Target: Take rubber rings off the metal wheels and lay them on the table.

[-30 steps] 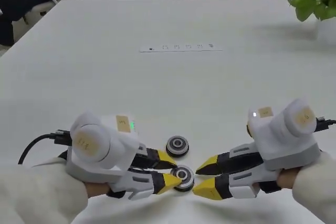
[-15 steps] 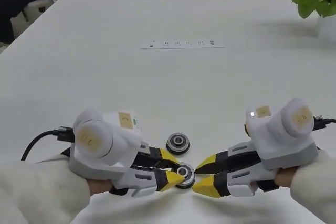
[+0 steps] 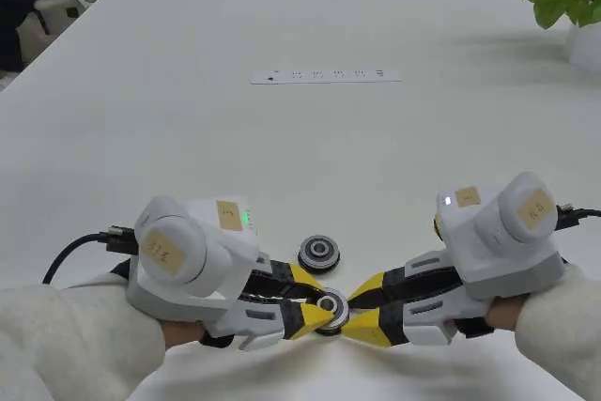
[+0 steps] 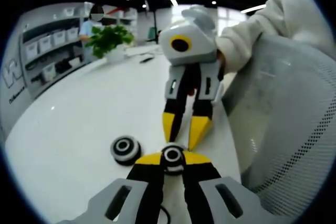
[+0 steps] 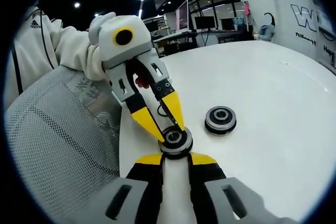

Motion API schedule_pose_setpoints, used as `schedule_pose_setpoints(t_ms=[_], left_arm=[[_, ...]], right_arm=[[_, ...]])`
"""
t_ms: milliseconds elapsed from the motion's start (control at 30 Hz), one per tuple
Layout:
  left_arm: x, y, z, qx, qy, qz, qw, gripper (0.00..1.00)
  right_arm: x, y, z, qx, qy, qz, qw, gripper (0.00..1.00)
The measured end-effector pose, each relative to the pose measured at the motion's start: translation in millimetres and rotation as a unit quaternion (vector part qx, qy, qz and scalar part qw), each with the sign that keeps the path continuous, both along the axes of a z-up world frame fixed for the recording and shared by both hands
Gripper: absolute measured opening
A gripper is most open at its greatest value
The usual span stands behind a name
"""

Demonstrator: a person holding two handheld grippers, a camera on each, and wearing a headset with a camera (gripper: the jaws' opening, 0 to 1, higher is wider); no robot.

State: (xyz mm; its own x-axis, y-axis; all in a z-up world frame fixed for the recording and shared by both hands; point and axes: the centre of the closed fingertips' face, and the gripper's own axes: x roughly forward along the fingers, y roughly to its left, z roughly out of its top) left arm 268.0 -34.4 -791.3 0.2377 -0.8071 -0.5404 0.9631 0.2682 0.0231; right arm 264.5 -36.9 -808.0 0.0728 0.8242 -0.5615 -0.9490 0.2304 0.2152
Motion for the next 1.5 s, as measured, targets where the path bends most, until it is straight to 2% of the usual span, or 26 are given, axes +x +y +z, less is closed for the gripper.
schedule_pose_setpoints(t_ms=[300, 367, 567, 733, 900, 1033, 1267, 1500], left_arm=[[0.3, -0.2, -0.3, -0.004, 0.001, 0.000, 1.0000, 0.14], [0.3, -0.2, -0.3, -0.005, 0.001, 0.001, 1.0000, 0.14], [0.2, -0.2, -0.1, -0.007, 0.001, 0.002, 1.0000, 0.14], [0.2, -0.4, -0.1, -0.008, 0.000, 0.002, 1.0000, 0.14], [0.1, -0.5, 0.0, -0.010, -0.001, 0.000, 0.9999, 0.14], [0.3, -0.6, -0.1, -0.013, -0.002, -0.001, 0.9999, 0.14], [0.3, -0.6, 0.0, -0.014, -0.002, 0.000, 0.9999, 0.14], [0.2, -0.7, 0.1, -0.015, -0.002, 0.000, 0.9999, 0.14]], right_arm=[[2.1, -2.9, -1.5, -0.008, -0.018, 0.005, 0.9998, 0.06], [3.5, -3.6, -1.2, -0.010, -0.026, 0.005, 0.9996, 0.01], [4.5, -2.5, -0.4, -0.011, -0.035, 0.007, 0.9993, 0.01], [3.6, -2.9, -0.6, -0.012, -0.030, 0.005, 0.9995, 0.01], [6.0, -4.7, -0.7, -0.010, 0.003, -0.022, 0.9997, 0.00], [6.6, -6.1, -0.5, -0.005, 0.016, -0.033, 0.9993, 0.00], [8.5, -8.0, -0.8, 0.018, 0.066, -0.068, 0.9953, 0.00], [8.5, -8.4, 1.5, 0.029, 0.081, -0.079, 0.9931, 0.00]])
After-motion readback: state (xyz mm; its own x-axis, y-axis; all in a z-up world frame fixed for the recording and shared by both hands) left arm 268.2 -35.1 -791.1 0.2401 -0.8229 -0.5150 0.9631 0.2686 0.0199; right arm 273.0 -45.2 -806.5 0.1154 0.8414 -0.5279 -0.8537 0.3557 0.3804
